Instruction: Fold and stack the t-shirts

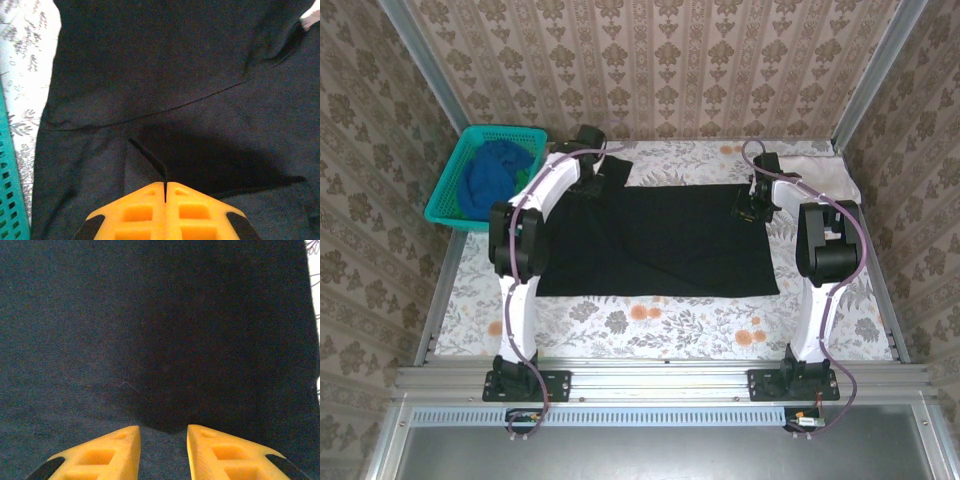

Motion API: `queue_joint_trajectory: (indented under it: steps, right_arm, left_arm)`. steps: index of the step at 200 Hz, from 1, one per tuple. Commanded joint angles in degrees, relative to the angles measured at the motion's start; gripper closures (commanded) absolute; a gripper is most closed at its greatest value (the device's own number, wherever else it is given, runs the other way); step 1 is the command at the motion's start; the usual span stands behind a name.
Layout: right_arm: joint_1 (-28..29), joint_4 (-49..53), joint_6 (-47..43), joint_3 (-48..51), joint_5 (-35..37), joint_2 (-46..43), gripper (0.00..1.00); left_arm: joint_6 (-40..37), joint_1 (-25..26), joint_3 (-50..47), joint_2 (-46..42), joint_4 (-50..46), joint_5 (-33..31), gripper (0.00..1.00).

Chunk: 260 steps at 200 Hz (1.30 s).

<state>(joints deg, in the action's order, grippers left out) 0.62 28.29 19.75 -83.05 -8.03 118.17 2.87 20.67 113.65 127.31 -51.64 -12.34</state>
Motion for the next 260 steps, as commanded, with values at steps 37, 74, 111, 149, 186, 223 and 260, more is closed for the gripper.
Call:
queue_joint_trajectory:
  steps: [37,74,111,149,186,223,260]
  right_arm:
    - [0.9,-0.1,0.9,0.9,-1.2,-4.2,0.67]
    - [6.0,0.8,0.1,5.5,2.6,-10.4,0.66]
    - [17.6,-3.7,0.9,14.0,3.3,-15.2,0.65]
    - [26.0,-1.6,0.2,14.6,10.3,-12.8,0.55]
    - [26.1,2.1,-3.5,12.6,11.5,-11.7,0.54]
    - [26.2,5.6,-4.9,14.7,14.1,-13.2,0.5]
    - [24.1,8.4,-2.6,15.8,16.8,-12.7,0.49]
  left_arm:
    - [0.7,-2.8,0.4,4.2,0.3,1.9,0.62]
    - [5.7,-4.4,-12.6,-9.6,4.2,2.6,0.11]
    - [15.6,-9.8,-42.6,-31.5,12.8,7.7,0.0]
    - [20.7,-15.1,-58.9,-36.7,13.7,9.2,0.0]
    - [20.9,-17.9,-63.7,-35.3,16.0,12.6,0.19]
    - [20.1,-19.6,-64.4,-37.2,15.3,13.5,0.6]
    - [19.5,-21.5,-64.9,-40.1,14.3,13.3,0.73]
